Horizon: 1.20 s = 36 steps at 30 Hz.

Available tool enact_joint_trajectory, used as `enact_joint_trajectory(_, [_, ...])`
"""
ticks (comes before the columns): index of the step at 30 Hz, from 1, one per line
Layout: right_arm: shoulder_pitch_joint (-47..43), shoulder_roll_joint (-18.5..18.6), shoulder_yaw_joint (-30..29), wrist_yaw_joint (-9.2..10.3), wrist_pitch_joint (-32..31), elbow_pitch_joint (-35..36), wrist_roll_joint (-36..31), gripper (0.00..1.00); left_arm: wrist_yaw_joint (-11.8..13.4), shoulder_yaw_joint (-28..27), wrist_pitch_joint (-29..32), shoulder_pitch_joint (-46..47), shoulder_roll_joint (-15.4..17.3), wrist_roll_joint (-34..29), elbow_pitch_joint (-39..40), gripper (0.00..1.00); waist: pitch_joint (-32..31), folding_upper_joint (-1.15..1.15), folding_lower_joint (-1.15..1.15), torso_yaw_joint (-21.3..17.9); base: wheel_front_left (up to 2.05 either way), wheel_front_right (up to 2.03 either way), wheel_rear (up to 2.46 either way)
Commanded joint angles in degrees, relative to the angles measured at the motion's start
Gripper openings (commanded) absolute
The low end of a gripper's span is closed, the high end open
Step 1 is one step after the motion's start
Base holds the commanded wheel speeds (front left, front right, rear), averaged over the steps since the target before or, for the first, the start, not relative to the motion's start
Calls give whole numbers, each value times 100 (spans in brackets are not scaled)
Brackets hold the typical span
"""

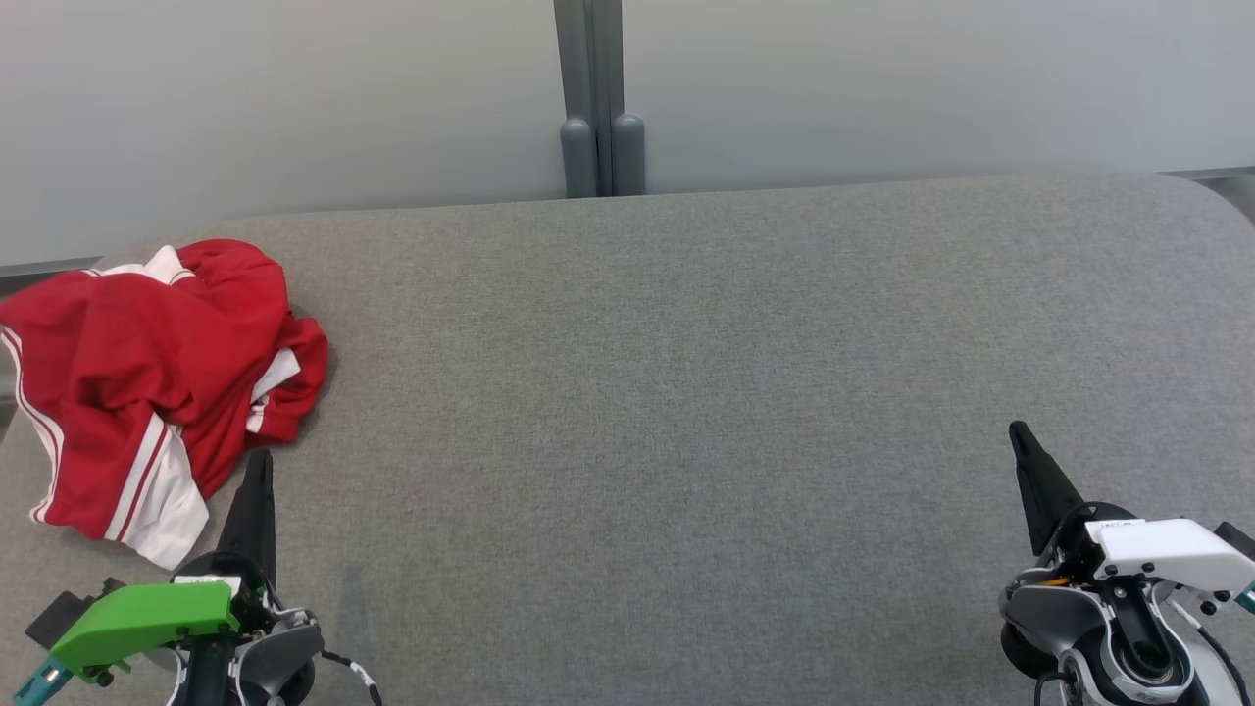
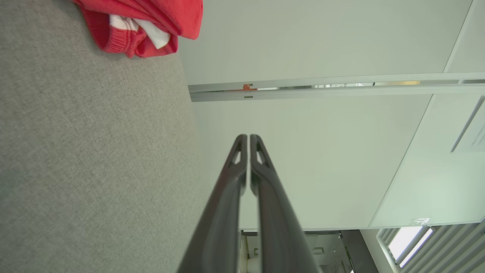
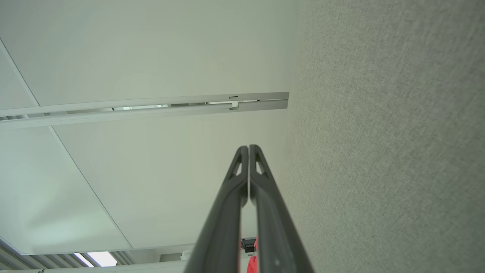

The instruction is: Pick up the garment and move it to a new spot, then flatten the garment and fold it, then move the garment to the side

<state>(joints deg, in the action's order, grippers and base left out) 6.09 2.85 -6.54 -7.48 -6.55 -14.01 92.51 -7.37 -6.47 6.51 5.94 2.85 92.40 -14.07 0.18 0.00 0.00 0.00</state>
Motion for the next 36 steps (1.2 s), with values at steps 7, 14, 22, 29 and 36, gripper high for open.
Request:
enact_joint_trajectory(7, [33, 4, 0, -2, -10, -7, -20, 0, -25, -12, 22, 64, 3, 3, 10, 0, 0, 0, 0, 0, 0, 0, 0])
enact_joint_trajectory(14, [33, 4, 0, -2, -10, -7, -20, 0, -25, -12, 22, 64, 3, 3, 10, 0, 0, 0, 0, 0, 0, 0, 0])
enact_joint_trajectory(22, [33, 4, 0, -2, -10, -7, -20, 0, -25, -12, 22, 64, 3, 3, 10, 0, 0, 0, 0, 0, 0, 0, 0])
enact_joint_trajectory(29, [-148, -46, 32, 1, 33, -157, -12, 100, 6, 35, -36, -147, -38, -11, -156, 100, 3, 0, 0, 0, 0, 0, 0])
enact_joint_trajectory(36, [-199, -41, 135, 1, 235, -28, -166, 100, 4, 92, -235, -161, -33, -189, -61, 100, 6, 0, 0, 2, 0, 0, 0])
